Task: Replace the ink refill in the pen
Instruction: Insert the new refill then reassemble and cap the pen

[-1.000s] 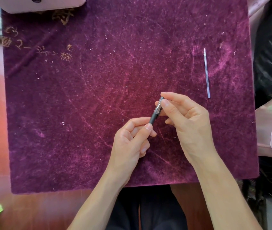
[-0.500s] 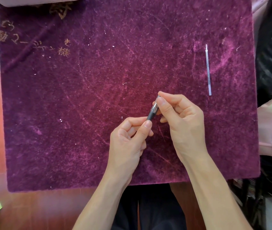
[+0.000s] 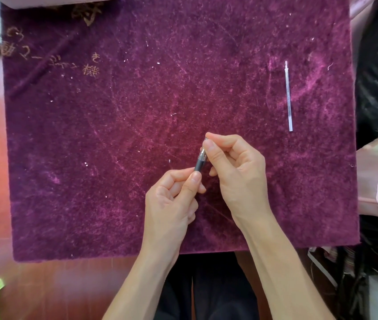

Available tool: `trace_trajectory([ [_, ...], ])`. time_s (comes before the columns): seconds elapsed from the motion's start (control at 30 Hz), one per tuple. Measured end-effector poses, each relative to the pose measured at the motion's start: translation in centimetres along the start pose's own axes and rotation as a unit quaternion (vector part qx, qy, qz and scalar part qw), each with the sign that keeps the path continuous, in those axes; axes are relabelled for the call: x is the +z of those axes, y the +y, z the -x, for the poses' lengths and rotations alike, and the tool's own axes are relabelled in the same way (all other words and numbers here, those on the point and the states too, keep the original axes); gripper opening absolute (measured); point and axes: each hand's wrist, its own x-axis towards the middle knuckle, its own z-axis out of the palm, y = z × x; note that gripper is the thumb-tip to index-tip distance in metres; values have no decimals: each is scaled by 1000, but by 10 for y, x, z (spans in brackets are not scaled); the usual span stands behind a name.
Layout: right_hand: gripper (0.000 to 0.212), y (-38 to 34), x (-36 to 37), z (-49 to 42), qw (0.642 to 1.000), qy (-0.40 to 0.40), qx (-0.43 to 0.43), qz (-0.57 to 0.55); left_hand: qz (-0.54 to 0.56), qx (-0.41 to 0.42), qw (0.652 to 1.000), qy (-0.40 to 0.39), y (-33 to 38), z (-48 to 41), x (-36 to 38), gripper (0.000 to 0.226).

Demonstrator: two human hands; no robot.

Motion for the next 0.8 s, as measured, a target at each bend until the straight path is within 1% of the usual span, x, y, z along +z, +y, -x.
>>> trace_trajectory([
  [0.13, 6, -7, 0, 0, 1000, 8, 16, 12, -89, 28, 996, -5, 12, 5, 2, 8],
  [0.23, 4, -21, -2, 0, 998, 16, 55, -10, -205, 45, 978, 19, 27, 5, 4, 10],
  [0.3, 5, -32, -4, 2, 997, 11, 74, -6, -248, 45, 967, 29, 37, 5, 6, 10],
  [0.43, 7, -50, -9, 8, 994, 2, 105, 15, -296, 20, 955, 23, 55, 8, 11, 10],
  [0.5, 5, -55, -14, 12, 992, 10, 120, 30, -318, 5, 947, 39, 63, 6, 13, 14],
  [0.63, 12, -60, -28, 18, 983, 18, 158, 88, -345, -23, 935, 81, 87, -15, 23, 14],
  [0.8, 12, -57, -39, 28, 965, 18, 221, 139, -402, -20, 909, 105, 124, -60, 32, 20],
])
